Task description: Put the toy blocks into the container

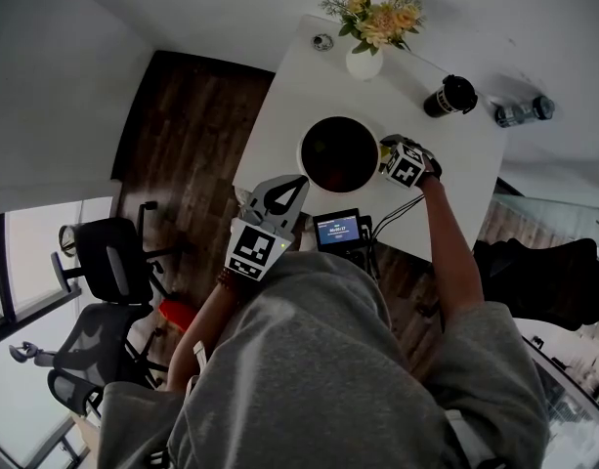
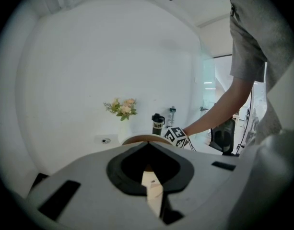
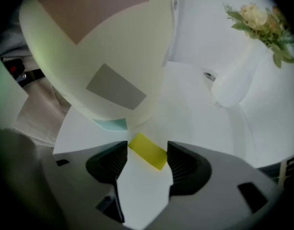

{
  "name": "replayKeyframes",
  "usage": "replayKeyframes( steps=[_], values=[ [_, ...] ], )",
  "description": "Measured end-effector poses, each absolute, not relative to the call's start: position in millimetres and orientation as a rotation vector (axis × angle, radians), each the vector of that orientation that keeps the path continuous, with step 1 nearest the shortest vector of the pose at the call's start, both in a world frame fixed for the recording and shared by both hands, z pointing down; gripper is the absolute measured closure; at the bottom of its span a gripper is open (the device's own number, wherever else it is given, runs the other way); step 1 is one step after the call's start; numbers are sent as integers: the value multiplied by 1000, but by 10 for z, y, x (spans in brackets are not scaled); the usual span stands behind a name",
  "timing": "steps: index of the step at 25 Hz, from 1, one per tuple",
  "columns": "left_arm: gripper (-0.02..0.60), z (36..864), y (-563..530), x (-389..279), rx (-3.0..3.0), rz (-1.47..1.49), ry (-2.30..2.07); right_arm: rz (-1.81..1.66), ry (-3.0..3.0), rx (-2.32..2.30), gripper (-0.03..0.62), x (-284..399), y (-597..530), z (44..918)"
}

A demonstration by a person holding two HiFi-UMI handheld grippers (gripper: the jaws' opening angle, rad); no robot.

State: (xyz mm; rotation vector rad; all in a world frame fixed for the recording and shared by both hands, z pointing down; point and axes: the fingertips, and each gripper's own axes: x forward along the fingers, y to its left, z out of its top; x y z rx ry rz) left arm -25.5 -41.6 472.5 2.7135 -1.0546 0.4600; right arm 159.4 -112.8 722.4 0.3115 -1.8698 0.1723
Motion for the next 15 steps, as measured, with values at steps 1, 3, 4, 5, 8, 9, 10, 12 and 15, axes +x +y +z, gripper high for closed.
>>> replayKeyframes(
  steps=[1, 3, 4, 5, 8, 9, 10, 12, 15],
  values=[
    [575, 4727, -407, -259, 2712, 461, -1057, 178, -1869, 320, 330, 1592, -1135, 7229],
    [575, 4727, -393, -269, 2709, 461, -1061, 175, -1863, 331, 330, 1595, -1137, 7245],
    [575, 4724, -392, -272, 2705, 455, -1062, 171, -1860, 336, 330, 1600, -1139, 7249],
    [575, 4717, -397, -274, 2697, 439, -1064, 167, -1856, 342, 330, 1607, -1143, 7251],
    [575, 4706, -420, -285, 2671, 396, -1069, 148, -1847, 367, 333, 1586, -1171, 7249],
    [575, 4712, -419, -283, 2671, 398, -1069, 150, -1851, 381, 338, 1567, -1176, 7242],
    [575, 4717, -412, -272, 2673, 402, -1066, 157, -1856, 401, 347, 1556, -1178, 7231],
    [575, 4716, -393, -243, 2678, 403, -1057, 156, -1862, 452, 402, 1567, -1188, 7199],
    [575, 4714, -379, -221, 2684, 400, -1048, 141, -1865, 491, 454, 1576, -1184, 7173]
  ],
)
